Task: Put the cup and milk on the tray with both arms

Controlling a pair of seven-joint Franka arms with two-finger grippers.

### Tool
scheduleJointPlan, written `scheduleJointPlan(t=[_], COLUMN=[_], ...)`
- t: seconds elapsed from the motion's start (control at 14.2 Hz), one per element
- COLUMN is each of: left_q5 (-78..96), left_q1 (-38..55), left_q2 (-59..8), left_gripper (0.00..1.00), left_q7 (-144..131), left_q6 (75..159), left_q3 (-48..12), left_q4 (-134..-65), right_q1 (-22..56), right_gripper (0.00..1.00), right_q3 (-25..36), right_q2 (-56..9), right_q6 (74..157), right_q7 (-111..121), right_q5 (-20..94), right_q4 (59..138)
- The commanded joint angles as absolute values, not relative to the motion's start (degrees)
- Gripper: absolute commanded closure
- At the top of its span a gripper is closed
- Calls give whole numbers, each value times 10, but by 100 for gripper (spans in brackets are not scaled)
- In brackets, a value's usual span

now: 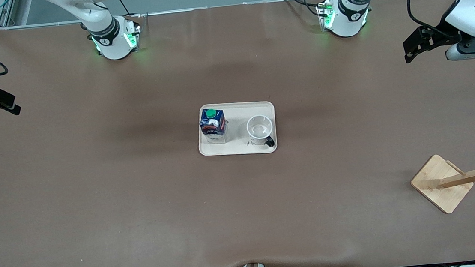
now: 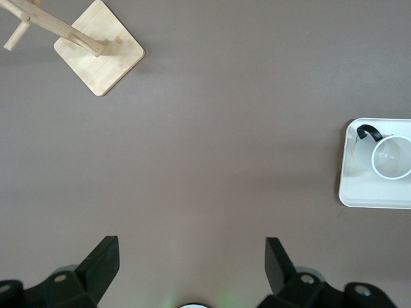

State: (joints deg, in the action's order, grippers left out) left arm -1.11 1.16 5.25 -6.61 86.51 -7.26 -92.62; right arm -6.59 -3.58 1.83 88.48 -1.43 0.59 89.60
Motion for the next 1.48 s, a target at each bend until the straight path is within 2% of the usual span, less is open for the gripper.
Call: scheduleJointPlan(t=[0.0, 0.56, 1.4], left_q5=[-10, -8, -10], left_q1=[8, 7, 7], left_q2=[58, 33, 33], left_gripper=[0, 0, 0], left_q7=[-57, -63, -62], left_q6=[857, 856, 852], left_q3=[-73, -69, -68], left_q4=[-921, -898, -896], right_q1=[-78, -96, -95], right_gripper=[0, 0, 0], right_q3=[-40, -38, -39], right_q2=[18, 18, 13], right_q6=[889, 880, 877], right_q7=[27, 33, 33], right_q5=[4, 13, 13], right_q4=[889, 890, 889])
